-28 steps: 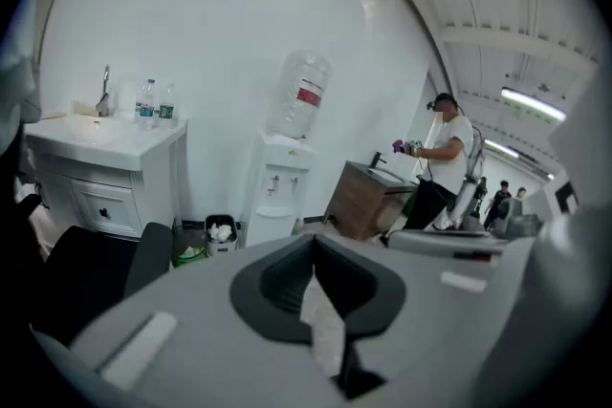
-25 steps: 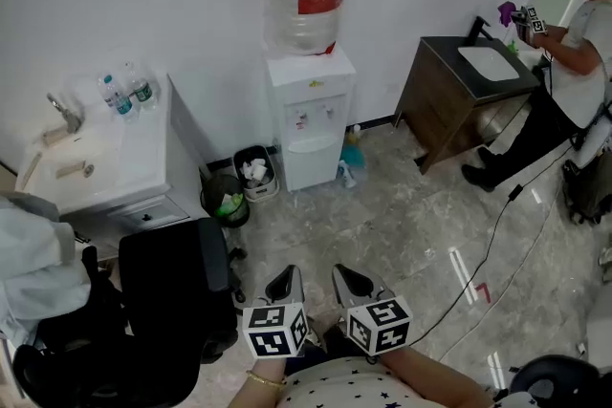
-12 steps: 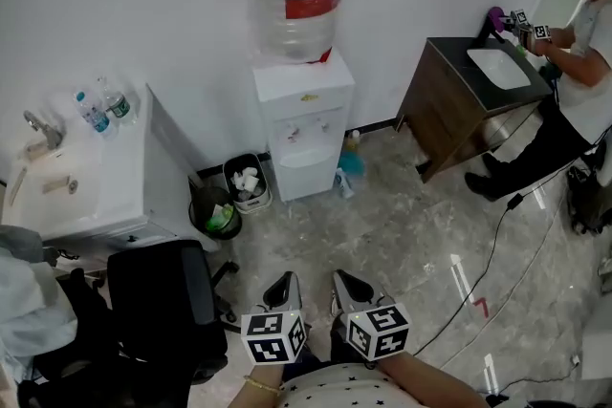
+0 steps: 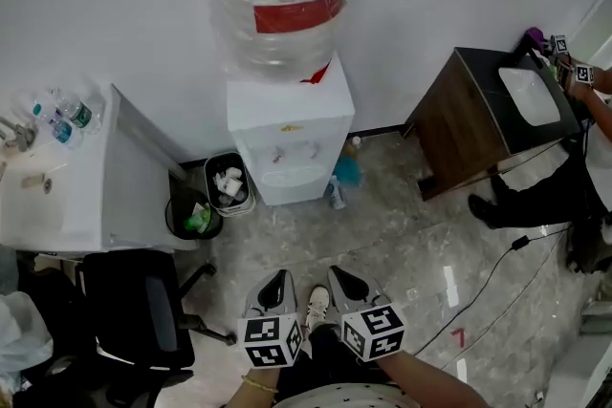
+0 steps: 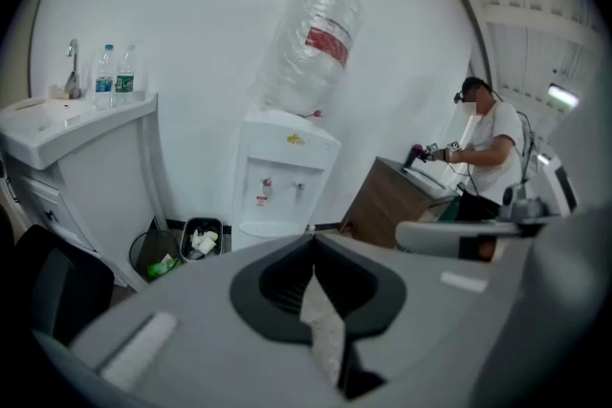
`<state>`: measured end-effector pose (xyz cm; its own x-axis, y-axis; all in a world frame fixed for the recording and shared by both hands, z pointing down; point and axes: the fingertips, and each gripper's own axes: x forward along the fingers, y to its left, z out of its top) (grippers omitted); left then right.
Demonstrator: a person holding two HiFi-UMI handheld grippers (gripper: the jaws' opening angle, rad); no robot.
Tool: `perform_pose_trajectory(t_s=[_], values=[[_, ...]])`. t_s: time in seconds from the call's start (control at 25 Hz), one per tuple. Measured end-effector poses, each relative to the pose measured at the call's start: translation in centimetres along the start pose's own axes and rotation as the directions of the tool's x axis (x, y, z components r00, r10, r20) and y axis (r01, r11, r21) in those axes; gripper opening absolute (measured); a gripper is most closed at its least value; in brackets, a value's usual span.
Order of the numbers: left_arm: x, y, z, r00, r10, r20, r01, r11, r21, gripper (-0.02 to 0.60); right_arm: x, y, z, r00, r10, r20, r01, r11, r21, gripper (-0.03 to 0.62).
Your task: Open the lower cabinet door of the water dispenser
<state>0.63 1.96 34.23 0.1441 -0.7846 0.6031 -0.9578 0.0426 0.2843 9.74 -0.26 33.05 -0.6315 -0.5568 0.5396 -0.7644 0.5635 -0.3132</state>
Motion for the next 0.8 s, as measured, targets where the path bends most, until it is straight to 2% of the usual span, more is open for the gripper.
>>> perform_pose_trajectory(t_s=[0.2, 0.4, 0.56, 0.76, 0.8], values=[[5.7, 0.3, -0.1, 0.998, 0.034, -0.045, -0.035, 0.999, -0.019, 0.006, 4.8, -3.7, -0.2, 0.998, 0.006, -0.056, -0.006, 1.0, 0.002, -0.002], [13.2, 3.3, -2.6, 0.995, 0.032, -0.09, -0.037, 0.998, -0.046, 0.006, 11.8, -7.6, -2.5, 0.997, -0.024, -0.08, 0.022, 1.0, -0.02, -0.001], [20.4, 7.2, -6.6, 0.991, 0.051, -0.125, -0.056, 0.998, -0.04, 0.006, 19.5, -11.7, -7.0, 0.994, -0.033, -0.106, 0.035, 0.999, 0.014, 0.0], [28.2, 11.5, -13.4, 0.982, 0.041, -0.184, -0.061, 0.993, -0.103, 0.006, 29.4, -18.7, -14.4, 0.985, -0.062, -0.162, 0.067, 0.998, 0.023, 0.0], [29.2, 12.1, -14.7, 0.98, 0.038, -0.194, -0.061, 0.992, -0.112, 0.006, 31.1, -20.3, -15.6, 0.984, -0.062, -0.168, 0.068, 0.997, 0.028, 0.02]])
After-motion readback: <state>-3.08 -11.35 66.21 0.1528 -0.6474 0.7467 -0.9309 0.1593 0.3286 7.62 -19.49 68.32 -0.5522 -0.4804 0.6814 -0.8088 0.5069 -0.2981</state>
